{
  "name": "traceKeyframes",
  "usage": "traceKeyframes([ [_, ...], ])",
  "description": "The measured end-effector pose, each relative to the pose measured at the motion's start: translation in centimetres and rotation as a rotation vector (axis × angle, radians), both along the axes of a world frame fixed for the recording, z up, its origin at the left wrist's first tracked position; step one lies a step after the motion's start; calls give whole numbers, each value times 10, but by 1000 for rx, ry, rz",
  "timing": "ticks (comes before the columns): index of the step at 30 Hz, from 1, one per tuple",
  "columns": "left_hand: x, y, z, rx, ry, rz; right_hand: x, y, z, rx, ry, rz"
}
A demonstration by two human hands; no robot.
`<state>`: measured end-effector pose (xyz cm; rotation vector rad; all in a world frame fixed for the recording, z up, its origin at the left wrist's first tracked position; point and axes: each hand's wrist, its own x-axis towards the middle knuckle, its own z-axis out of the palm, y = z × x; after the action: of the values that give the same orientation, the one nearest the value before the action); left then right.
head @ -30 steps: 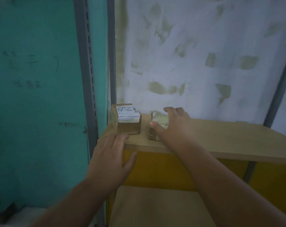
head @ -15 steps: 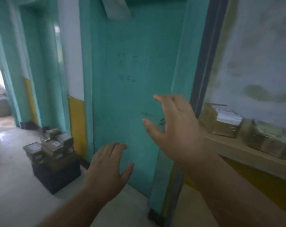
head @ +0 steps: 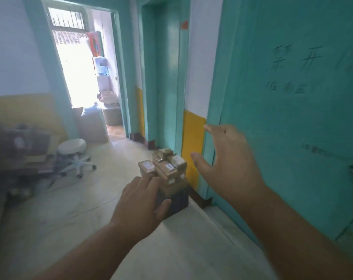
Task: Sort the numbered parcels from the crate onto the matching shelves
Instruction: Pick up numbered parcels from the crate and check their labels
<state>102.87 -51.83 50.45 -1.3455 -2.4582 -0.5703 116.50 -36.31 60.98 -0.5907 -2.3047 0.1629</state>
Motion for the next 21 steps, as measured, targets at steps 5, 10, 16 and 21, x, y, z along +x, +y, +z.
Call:
traceKeyframes([
  [5,-104,36,-25,-3,-41,55,-114,44,-30,-48,-17,48],
  [10,-216,68,-34,-25,-105,148,-240,92,-44,-117,-54,101],
  [16,-350,97,-56,-84,-159,164,-393,128,-58,-158,-160,129],
  [21,-478,144,-86,-124,-177,54,-499,157,-84,-180,-151,30],
])
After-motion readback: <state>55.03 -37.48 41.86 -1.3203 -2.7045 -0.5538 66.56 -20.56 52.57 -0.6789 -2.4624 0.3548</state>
